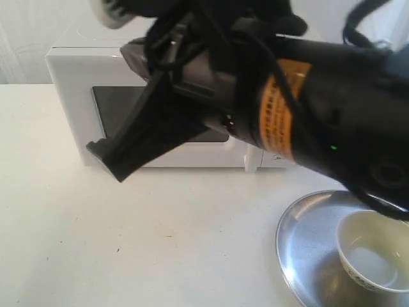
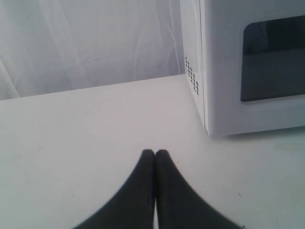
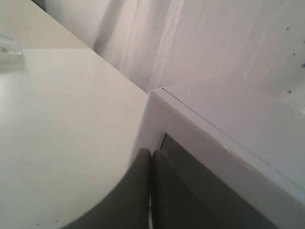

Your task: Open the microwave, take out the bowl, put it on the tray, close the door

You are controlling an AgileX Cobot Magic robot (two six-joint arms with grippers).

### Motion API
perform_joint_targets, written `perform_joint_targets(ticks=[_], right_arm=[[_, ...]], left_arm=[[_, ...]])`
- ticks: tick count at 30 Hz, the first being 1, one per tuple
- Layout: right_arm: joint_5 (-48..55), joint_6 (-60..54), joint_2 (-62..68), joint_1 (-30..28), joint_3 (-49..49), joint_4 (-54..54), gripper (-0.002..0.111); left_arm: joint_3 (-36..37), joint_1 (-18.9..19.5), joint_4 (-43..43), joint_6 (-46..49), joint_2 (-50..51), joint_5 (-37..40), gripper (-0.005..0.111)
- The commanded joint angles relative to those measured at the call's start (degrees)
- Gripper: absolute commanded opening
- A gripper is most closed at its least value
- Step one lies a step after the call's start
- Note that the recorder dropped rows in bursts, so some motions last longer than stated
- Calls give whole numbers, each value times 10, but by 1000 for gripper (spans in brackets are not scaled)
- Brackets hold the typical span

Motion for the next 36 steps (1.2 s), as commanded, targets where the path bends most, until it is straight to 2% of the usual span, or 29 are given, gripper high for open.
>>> perform_joint_targets(ticks=[1, 7, 10, 12, 14, 15, 16, 19, 21, 24, 29, 36], right_arm=[[-7, 92, -35, 1, 38, 3, 0], [5, 89, -41, 1, 39, -19, 0], [65, 90, -25, 0, 40, -33, 0], [72, 121, -29, -45, 58, -33, 0], [-35, 145, -66, -131, 96, -35, 0], [-107, 145, -111, -192, 129, -39, 0], [-133, 150, -137, -226, 150, -39, 0], [-142, 186, -263, -375, 258, -35, 0], [-142, 186, -321, -433, 307, -37, 0], [-142, 186, -411, -497, 372, -37, 0], [-144, 186, -527, -566, 451, -37, 0], [-148, 183, -634, -608, 520, -37, 0]], left_arm=[[-2, -1, -4, 0, -1, 2, 0], [-2, -1, -4, 0, -1, 2, 0], [-2, -1, -4, 0, -1, 2, 0], [-2, -1, -4, 0, -1, 2, 0], [-2, -1, -4, 0, -1, 2, 0], [-2, -1, -4, 0, -1, 2, 0], [-2, -1, -4, 0, -1, 2, 0], [-2, -1, -4, 0, -1, 2, 0], [-2, -1, -4, 0, -1, 2, 0], [-2, -1, -4, 0, -1, 2, 0], [-2, -1, -4, 0, -1, 2, 0], [-2, -1, -4, 0, -1, 2, 0]])
